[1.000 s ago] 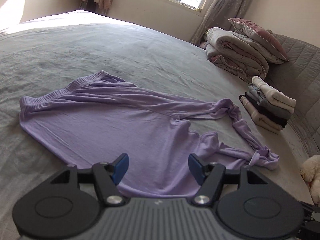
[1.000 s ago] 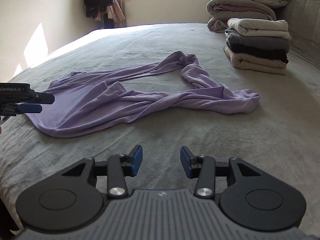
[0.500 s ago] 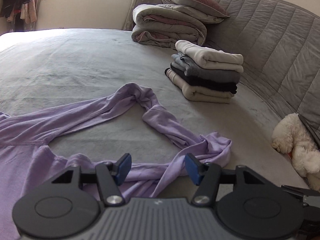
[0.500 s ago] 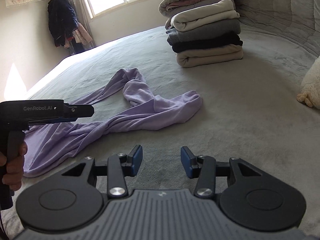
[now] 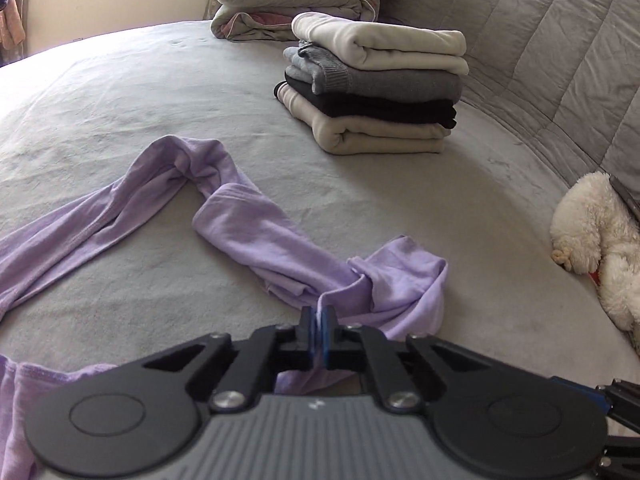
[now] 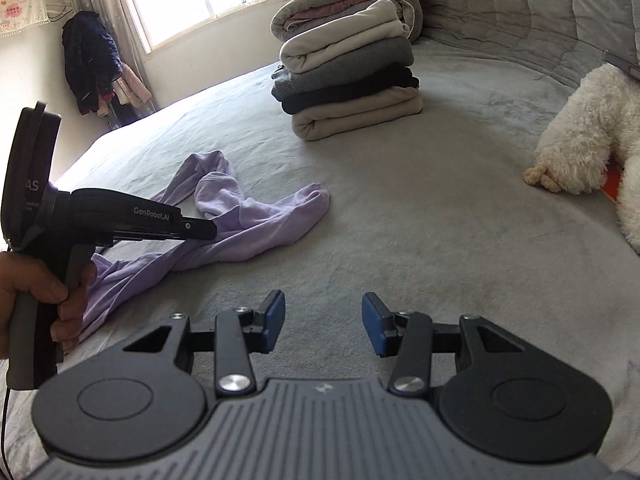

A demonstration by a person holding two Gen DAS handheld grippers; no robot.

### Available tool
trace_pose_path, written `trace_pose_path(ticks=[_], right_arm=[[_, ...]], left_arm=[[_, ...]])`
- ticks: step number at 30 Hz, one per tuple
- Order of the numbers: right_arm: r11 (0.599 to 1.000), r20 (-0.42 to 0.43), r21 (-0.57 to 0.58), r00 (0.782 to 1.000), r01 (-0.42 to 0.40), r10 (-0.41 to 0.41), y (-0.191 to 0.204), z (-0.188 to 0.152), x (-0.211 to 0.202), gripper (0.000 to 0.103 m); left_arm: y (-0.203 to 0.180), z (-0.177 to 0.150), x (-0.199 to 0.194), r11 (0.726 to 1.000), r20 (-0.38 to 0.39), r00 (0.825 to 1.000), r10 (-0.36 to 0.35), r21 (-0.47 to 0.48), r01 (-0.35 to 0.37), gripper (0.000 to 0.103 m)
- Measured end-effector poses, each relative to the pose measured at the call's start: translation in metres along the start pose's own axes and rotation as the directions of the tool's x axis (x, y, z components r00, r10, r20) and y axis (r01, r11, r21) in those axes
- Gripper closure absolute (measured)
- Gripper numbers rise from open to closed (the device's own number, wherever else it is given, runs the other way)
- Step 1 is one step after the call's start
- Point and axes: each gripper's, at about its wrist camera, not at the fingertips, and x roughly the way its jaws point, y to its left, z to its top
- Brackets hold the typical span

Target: Fold clothes

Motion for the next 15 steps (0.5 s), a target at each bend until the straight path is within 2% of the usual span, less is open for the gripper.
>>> trace_pose_path(ticks=[4,9,15], right_arm=[[1.000,0.011,0.020,1.000,0.003,-0.003,-0.007,0.000,-0.005,0.056],[1.000,0.025,0.029,1.000,0.002,-0.003,-0.012,-0.001,-0.010,0.056],[0.999,0.032,0.034,0.999,0.005,-0.006,-0.017,-0.003,-0.014,0.056]], left_arm=[[-0.011,0.000,-0.018,0.999,0.044,0.999,-0.016,0.032,0.014,0.102],[-0.027,-0.010,-0.047,0.994,0.077,0.994,-0.074,0.080,0.068,0.102],[-0.042,-0.046,-0.066,0.985,0.034,0.991,-0.131,0.118,0.127,0.102]])
